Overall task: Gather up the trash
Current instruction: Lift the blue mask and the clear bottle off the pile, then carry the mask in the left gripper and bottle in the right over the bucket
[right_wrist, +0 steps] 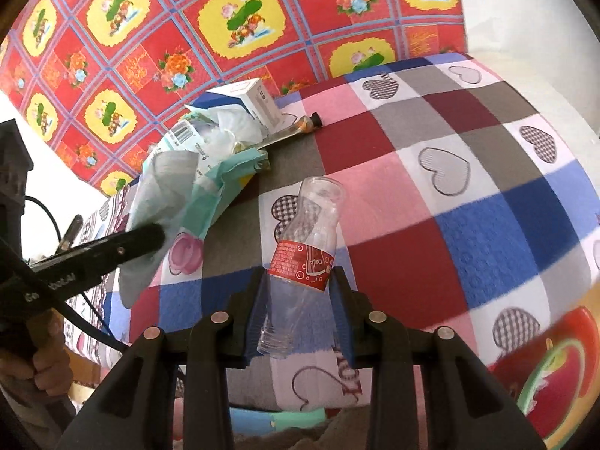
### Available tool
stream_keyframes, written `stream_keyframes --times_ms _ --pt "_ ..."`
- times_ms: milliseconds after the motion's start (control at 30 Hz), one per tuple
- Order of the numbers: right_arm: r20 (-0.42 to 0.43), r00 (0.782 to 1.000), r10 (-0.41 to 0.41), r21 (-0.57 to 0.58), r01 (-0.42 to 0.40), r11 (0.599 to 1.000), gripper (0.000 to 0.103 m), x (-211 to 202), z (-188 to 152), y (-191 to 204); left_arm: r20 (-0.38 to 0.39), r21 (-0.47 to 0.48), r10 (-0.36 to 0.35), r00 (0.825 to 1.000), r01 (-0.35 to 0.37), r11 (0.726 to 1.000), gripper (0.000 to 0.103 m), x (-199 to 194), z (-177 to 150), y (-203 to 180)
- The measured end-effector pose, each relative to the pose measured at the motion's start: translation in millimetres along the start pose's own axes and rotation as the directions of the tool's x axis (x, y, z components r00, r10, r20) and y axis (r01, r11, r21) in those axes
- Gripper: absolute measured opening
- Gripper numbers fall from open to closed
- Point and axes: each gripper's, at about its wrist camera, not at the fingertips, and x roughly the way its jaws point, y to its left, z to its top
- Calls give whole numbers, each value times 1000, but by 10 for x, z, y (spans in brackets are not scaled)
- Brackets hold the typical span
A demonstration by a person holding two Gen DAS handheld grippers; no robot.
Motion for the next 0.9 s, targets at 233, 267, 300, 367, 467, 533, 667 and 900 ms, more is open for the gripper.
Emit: stream_keyframes --times_ms 233,267,300,367,467,533,667,900 --pt "25 999 -37 34 36 999 34 -146 -182 -73 -34 66 -45 998 47 997 31 90 -85 -222" --pt "29 999 -45 36 44 998 34 -168 -203 -84 -42 75 -57 997 60 995 31 113 -92 -264" --pt "33 998 -52 39 51 998 34 -192 -224 -99 -49 82 -64 997 68 994 31 133 -97 -300" --pt "39 997 -66 45 65 997 34 -247 -270 -130 -64 98 -74 995 80 992 31 167 -101 -377" --pt "48 995 -85 64 82 995 34 -323 -325 -191 -66 121 -92 994 99 988 31 164 -110 -488" --pt "54 994 -97 80 93 992 34 -376 -360 -239 -62 137 -102 993 110 984 31 158 -112 -562" --pt "59 992 -115 112 108 988 34 -474 -440 -344 -70 173 -125 990 136 976 31 162 -134 -730" --pt "60 988 -146 167 134 977 34 -668 -631 -565 -94 218 -160 983 177 960 31 197 -210 -1072"
